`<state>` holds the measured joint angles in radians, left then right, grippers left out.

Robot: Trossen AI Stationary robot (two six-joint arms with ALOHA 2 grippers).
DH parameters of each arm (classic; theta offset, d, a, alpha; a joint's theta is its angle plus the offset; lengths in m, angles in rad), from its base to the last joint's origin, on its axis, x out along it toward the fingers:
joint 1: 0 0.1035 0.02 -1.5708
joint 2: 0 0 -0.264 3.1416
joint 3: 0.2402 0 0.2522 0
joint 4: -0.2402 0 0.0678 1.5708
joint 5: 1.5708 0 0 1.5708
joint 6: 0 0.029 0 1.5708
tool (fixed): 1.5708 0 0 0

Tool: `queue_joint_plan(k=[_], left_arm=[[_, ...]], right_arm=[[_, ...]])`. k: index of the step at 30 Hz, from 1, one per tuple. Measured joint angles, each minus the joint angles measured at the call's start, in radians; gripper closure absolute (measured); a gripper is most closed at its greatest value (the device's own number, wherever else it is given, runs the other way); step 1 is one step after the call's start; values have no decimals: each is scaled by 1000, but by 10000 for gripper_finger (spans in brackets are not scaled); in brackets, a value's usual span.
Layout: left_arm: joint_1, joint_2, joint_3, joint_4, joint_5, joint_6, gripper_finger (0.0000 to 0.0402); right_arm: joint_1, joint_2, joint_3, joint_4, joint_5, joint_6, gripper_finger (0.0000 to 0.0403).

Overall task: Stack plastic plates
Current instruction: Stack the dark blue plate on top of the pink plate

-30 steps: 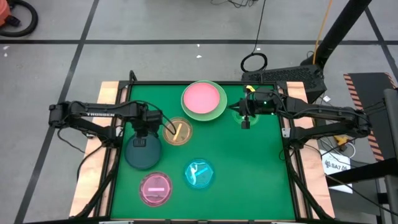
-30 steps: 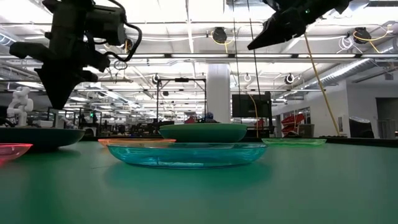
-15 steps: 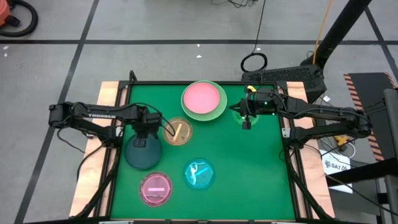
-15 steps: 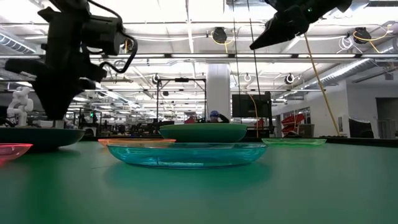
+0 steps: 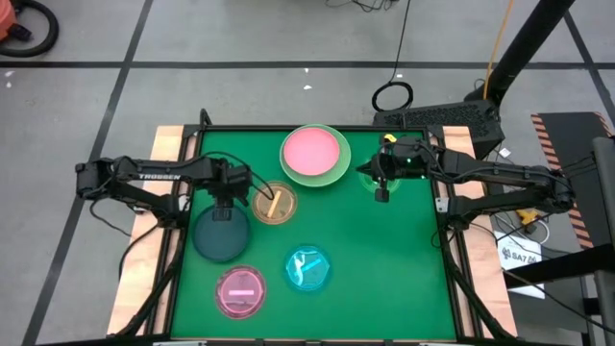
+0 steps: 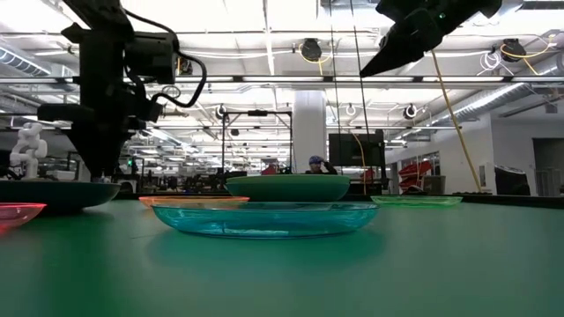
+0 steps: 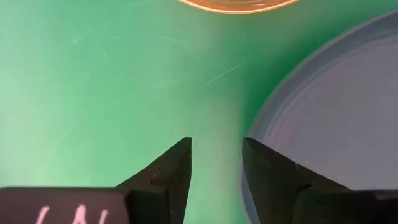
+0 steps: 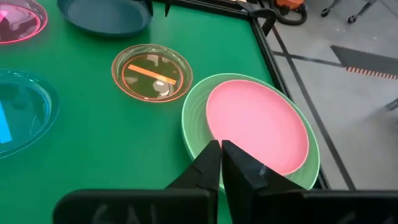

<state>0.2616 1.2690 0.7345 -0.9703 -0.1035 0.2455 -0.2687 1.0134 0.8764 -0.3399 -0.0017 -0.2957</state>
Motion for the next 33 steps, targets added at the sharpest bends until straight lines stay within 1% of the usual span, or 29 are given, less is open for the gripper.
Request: queue_joint_plan(k=[11, 15, 23, 26, 33], left_arm=[[9, 4, 0, -1, 44, 15, 252], [6, 28, 0, -1, 45, 16, 252], [6, 127, 0, -2, 51, 18, 252], [6, 153, 0, -5, 73, 27, 252], [6, 170, 0, -7, 80, 33, 255]], right_arm=[[2, 0, 0, -34, 0, 50, 392], [2, 0, 0, -33, 0, 52, 392], [2, 0, 0, -32, 0, 49, 392], [2, 0, 0, -32, 0, 49, 392], [2, 0, 0, -32, 0, 49, 392]])
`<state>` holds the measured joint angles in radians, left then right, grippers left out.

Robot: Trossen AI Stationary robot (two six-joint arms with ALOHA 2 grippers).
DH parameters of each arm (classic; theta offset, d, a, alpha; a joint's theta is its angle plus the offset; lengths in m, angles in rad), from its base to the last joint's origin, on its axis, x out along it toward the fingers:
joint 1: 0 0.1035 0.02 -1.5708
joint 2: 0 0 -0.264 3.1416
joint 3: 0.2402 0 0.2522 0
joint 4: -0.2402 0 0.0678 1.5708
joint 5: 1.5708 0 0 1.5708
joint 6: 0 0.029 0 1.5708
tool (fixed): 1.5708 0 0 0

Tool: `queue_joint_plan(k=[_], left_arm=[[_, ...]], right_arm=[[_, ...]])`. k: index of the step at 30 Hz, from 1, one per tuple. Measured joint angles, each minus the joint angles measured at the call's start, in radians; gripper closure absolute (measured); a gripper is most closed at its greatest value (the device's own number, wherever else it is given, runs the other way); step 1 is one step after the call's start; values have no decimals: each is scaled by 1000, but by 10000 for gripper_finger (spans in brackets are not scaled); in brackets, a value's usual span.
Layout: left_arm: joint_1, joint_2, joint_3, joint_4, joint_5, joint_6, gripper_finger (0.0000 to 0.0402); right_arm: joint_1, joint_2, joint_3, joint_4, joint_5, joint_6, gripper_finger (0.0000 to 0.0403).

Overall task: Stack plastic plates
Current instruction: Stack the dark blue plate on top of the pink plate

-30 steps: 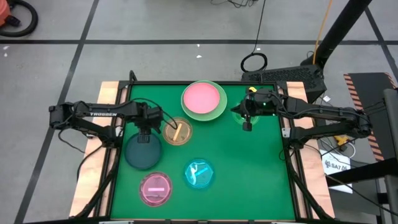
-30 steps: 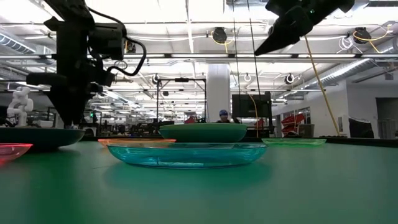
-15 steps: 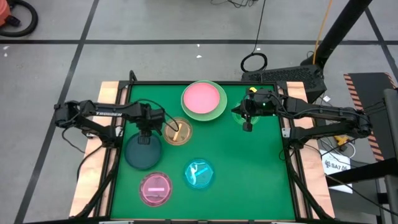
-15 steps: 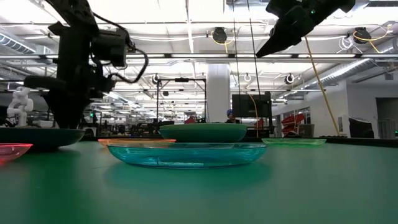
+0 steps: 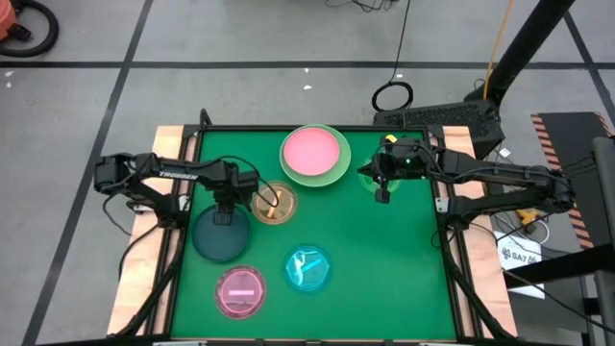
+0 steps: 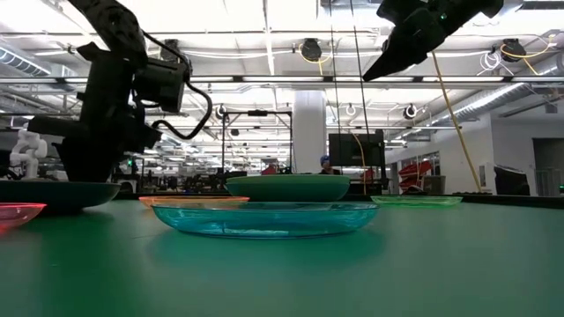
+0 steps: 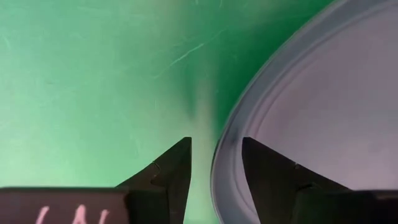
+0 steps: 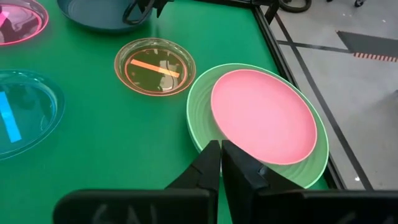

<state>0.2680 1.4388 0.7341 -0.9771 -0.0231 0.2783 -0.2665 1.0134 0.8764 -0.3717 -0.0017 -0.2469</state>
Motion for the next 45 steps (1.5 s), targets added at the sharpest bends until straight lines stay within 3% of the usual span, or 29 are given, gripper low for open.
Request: queue_joint_plan(k=[8, 15, 26, 34, 39, 45], left_arm=[[0, 1, 0, -1, 0, 2, 307], [-13, -1, 8, -22, 29, 21, 389], [-18, -23, 85, -121, 26, 43, 392], [-4, -89, 226, -170, 15, 60, 392], [55, -132, 345, -85, 16, 40, 392], [169, -126, 433, 157, 80, -68, 392]], right_arm=[[0, 0, 0, 0, 0, 0, 392], [0, 0, 0, 2, 0, 11, 392], [0, 0, 0, 3, 0, 11, 392], [0, 0, 0, 3, 0, 20, 392], [0, 0, 0, 0, 0, 26, 392], [0, 0, 0, 0, 0, 26, 392]])
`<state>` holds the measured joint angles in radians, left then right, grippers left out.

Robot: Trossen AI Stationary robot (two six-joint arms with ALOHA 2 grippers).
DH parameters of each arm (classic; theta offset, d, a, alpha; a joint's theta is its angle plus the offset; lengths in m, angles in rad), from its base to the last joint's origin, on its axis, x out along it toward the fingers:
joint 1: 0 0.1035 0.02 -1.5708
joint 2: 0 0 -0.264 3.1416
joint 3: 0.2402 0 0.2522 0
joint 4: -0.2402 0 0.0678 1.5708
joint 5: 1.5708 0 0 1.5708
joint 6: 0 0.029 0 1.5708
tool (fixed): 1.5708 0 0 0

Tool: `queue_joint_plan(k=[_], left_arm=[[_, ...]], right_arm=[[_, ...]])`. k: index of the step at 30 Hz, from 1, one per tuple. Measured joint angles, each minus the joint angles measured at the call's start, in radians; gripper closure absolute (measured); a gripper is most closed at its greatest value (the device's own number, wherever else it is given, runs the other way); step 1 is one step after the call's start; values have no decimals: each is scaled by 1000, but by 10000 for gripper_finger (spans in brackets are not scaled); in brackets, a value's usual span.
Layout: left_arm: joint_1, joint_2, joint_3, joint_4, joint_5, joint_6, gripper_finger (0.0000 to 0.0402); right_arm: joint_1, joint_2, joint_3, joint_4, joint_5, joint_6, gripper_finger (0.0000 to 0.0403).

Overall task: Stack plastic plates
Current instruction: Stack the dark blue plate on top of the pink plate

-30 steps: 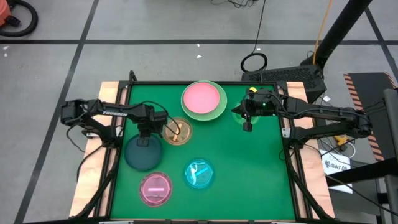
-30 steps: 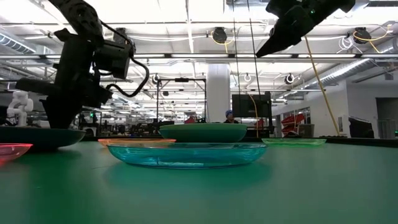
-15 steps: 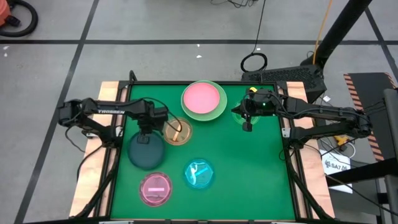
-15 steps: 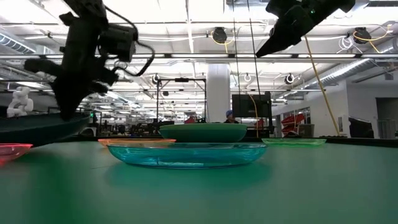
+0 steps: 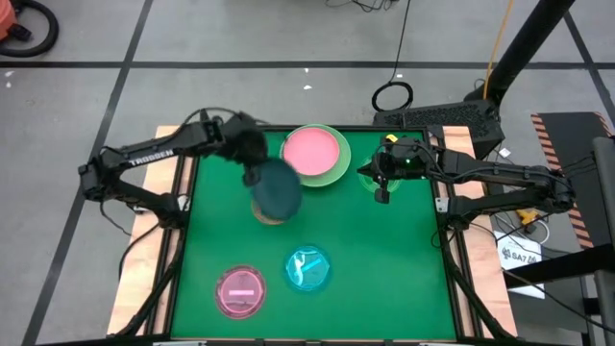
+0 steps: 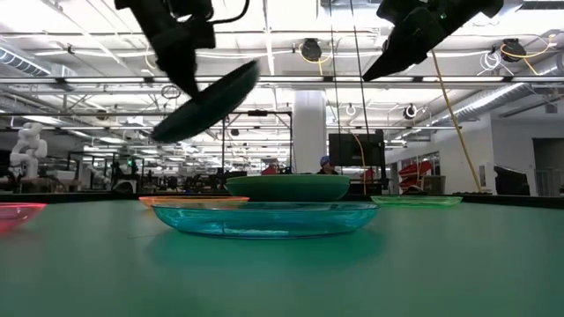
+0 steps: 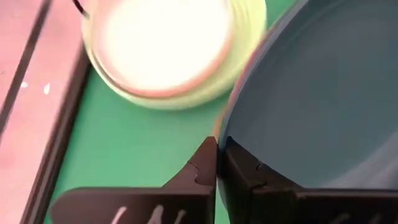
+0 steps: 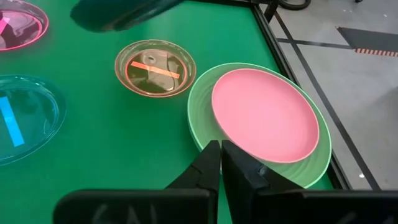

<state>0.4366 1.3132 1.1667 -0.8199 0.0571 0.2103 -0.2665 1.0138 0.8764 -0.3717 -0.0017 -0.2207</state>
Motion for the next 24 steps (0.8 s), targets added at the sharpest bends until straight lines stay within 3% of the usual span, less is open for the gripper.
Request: queue_joint_plan(k=[11, 24], left_arm=[[203, 131, 3, 414, 21, -258, 393], [295, 317, 5, 426, 25, -299, 390]], right_arm=[[0, 0, 0, -2, 3, 0, 392], [0, 0, 0, -2, 5, 0, 392]])
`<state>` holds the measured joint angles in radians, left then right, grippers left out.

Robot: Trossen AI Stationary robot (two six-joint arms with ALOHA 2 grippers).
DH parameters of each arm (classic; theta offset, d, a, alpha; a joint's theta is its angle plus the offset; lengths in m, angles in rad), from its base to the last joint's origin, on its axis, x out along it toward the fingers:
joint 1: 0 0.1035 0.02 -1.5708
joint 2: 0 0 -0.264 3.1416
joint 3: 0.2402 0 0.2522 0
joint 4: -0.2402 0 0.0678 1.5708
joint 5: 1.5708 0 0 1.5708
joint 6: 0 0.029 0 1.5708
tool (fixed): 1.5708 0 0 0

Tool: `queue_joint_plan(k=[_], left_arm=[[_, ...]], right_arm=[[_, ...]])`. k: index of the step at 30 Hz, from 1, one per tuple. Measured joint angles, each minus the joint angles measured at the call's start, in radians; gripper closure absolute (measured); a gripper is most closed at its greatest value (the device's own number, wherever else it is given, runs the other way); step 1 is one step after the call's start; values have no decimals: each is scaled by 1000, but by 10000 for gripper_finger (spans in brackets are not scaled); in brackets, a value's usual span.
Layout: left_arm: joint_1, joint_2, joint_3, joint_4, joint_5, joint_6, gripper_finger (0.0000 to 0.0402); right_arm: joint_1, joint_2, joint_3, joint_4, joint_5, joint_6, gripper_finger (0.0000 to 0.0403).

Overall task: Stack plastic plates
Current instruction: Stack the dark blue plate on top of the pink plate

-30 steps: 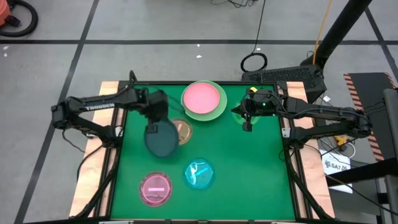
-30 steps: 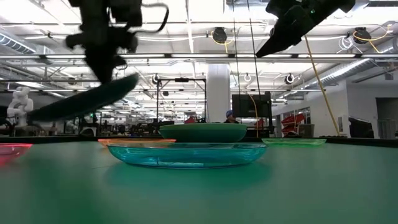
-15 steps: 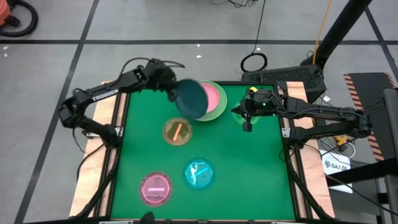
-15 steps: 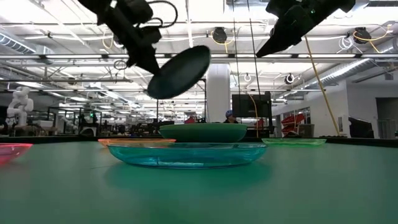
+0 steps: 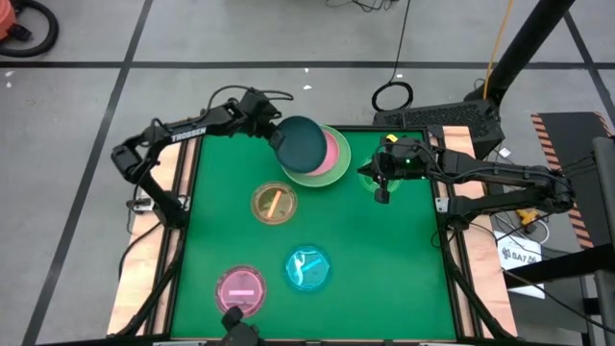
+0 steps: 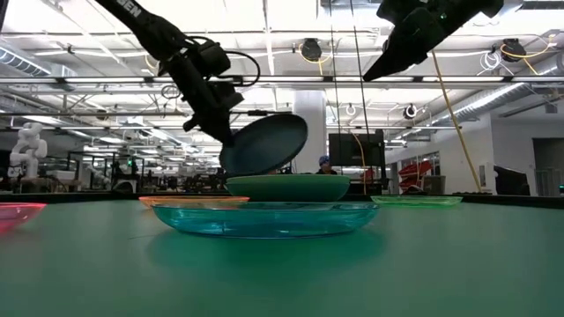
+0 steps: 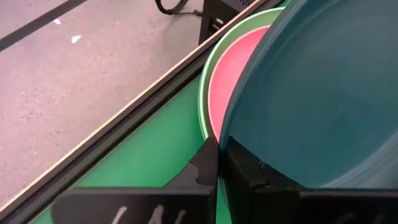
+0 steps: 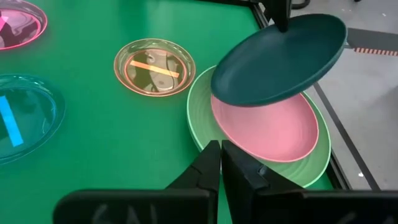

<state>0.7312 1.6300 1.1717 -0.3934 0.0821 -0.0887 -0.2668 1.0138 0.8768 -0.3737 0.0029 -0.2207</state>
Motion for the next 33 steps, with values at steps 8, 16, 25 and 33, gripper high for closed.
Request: queue_joint_plan(k=[8, 16, 25, 33], left_arm=[[4, 1, 0, 3, 0, -19, 388], [1, 1, 0, 9, 0, -55, 387], [1, 1, 0, 10, 0, -53, 387], [1, 1, 0, 9, 0, -54, 387]], right_arm=[[0, 0, 0, 2, 0, 0, 392], [0, 0, 0, 2, 0, 0, 392], [0, 0, 0, 2, 0, 0, 392], [0, 0, 0, 2, 0, -1, 392]])
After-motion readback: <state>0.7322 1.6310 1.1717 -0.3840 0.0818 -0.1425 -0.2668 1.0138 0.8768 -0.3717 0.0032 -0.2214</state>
